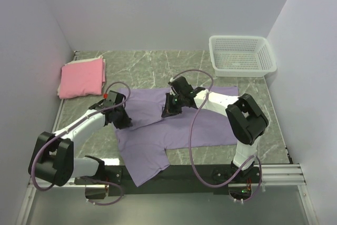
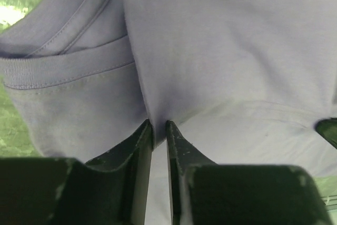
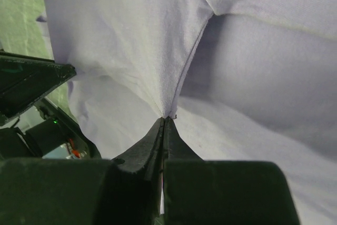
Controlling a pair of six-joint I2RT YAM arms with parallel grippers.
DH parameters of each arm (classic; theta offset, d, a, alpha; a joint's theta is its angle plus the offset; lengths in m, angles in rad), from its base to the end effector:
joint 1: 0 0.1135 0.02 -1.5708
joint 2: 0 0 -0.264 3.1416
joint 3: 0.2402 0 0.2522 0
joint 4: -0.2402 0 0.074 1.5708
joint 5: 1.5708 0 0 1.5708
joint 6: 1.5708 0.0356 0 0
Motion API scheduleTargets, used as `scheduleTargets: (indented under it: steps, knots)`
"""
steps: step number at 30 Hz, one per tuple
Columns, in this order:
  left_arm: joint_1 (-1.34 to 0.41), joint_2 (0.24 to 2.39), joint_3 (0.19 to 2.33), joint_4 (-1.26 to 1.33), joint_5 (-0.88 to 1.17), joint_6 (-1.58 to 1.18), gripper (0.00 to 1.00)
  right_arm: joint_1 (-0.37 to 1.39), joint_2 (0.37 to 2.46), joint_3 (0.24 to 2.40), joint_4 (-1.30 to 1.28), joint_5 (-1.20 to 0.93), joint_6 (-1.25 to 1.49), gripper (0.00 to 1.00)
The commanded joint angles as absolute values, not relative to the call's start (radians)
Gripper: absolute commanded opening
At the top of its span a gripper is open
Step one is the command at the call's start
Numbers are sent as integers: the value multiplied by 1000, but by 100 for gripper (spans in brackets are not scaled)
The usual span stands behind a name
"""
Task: Fold and stack the t-shirts
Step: Fold the tshirt
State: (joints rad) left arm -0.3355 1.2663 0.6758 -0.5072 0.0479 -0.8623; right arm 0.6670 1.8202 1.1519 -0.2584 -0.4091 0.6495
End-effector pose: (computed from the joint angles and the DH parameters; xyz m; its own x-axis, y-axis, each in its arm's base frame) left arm 0.2144 -0.0766 0.1813 -0.8123 -0.5200 -0.2641 -0.4108 0.8316 -0.3737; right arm 0.2887 0.2454 0.1793 -0.9571 -0.0474 -0.2858 -0.2215 0.7556 0.6165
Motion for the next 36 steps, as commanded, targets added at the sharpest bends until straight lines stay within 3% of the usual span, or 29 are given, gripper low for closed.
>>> scheduleTargets:
  steps: [1,5,9,14,18,22,29,36]
  knots:
    - [-339,1295,689,-535,57,-873,22,663,1781,1201,-322,-400,603,0]
    - [-339,1322,669,-540,40,-887,18,661,1813,1192,-328,-406,592,9]
    - [-339,1301,675,-574,3,-900,22,663,1809,1189,-348,-385,565,33]
    - [-339,1255,744,-646,-112,-896,60,615,1731,1198,-432,-197,485,48]
    - [-334,1252,848,-660,-204,-862,79,443,1655,1154,-445,-74,469,54]
    - [-311,1359,972,-612,-232,-812,74,255,1602,1080,-405,-58,509,54]
    - [-290,1693,1221,-543,-236,-758,50,-22,1620,1037,-347,-95,546,53]
    - [-213,1851,1263,-535,-216,-779,39,-185,1709,1005,-290,-100,583,52]
